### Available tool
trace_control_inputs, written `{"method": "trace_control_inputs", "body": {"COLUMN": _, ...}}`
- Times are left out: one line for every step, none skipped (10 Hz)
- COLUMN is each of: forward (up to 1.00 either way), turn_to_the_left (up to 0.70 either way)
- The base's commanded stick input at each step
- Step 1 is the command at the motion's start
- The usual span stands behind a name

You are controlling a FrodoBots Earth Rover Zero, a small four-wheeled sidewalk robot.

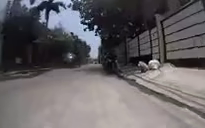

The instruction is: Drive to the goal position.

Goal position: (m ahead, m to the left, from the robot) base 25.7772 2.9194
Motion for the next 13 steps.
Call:
{"method": "trace_control_inputs", "body": {"forward": 0.85, "turn_to_the_left": 0.00}}
{"method": "trace_control_inputs", "body": {"forward": 0.85, "turn_to_the_left": 0.00}}
{"method": "trace_control_inputs", "body": {"forward": 0.85, "turn_to_the_left": 0.00}}
{"method": "trace_control_inputs", "body": {"forward": 0.85, "turn_to_the_left": 0.00}}
{"method": "trace_control_inputs", "body": {"forward": 0.85, "turn_to_the_left": 0.00}}
{"method": "trace_control_inputs", "body": {"forward": 0.85, "turn_to_the_left": 0.00}}
{"method": "trace_control_inputs", "body": {"forward": 0.85, "turn_to_the_left": 0.00}}
{"method": "trace_control_inputs", "body": {"forward": 0.85, "turn_to_the_left": 0.00}}
{"method": "trace_control_inputs", "body": {"forward": 0.85, "turn_to_the_left": 0.00}}
{"method": "trace_control_inputs", "body": {"forward": 0.85, "turn_to_the_left": 0.00}}
{"method": "trace_control_inputs", "body": {"forward": 0.85, "turn_to_the_left": 0.00}}
{"method": "trace_control_inputs", "body": {"forward": 0.85, "turn_to_the_left": -0.01}}
{"method": "trace_control_inputs", "body": {"forward": 0.85, "turn_to_the_left": -0.10}}
